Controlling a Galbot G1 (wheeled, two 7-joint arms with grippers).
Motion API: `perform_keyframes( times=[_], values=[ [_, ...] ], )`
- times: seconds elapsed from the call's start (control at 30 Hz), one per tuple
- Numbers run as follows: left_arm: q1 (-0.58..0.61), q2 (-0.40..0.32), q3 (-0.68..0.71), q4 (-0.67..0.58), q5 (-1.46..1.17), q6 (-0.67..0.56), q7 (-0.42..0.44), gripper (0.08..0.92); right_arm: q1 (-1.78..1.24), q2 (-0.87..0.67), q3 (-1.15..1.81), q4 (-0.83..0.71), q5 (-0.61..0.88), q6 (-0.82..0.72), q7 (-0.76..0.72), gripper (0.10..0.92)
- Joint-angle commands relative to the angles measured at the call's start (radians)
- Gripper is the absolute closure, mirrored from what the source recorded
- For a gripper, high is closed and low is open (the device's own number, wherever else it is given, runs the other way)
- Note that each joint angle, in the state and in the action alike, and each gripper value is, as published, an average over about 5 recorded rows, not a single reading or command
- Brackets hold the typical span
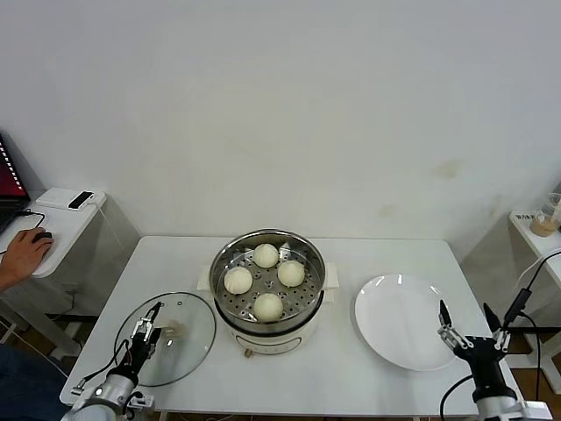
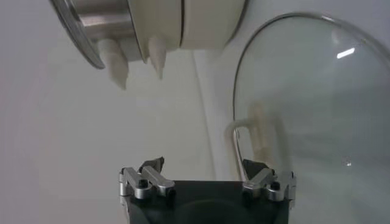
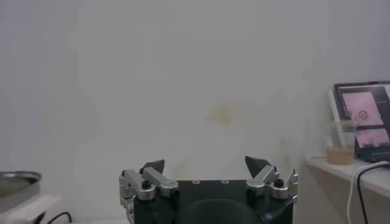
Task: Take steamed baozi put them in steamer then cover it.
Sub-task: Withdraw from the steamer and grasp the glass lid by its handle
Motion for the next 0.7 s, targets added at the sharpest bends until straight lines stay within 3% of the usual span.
perform_keyframes(
  times=[0.03, 0.27, 0.7],
  values=[
    [-0.111, -0.001, 0.037, 0.071, 0.0, 0.001, 0.001, 0.177, -0.01, 0.009, -0.008, 0.002, -0.016, 0.001, 0.0, 0.203],
    [-0.132, -0.003, 0.055, 0.108, -0.021, 0.002, 0.01, 0.209, -0.011, 0.011, -0.011, 0.003, -0.025, 0.002, -0.002, 0.203],
    [-0.085, -0.004, 0.033, 0.09, -0.05, 0.013, 0.017, 0.58, -0.006, 0.005, -0.011, 0.01, -0.023, -0.002, -0.004, 0.203]
  ],
)
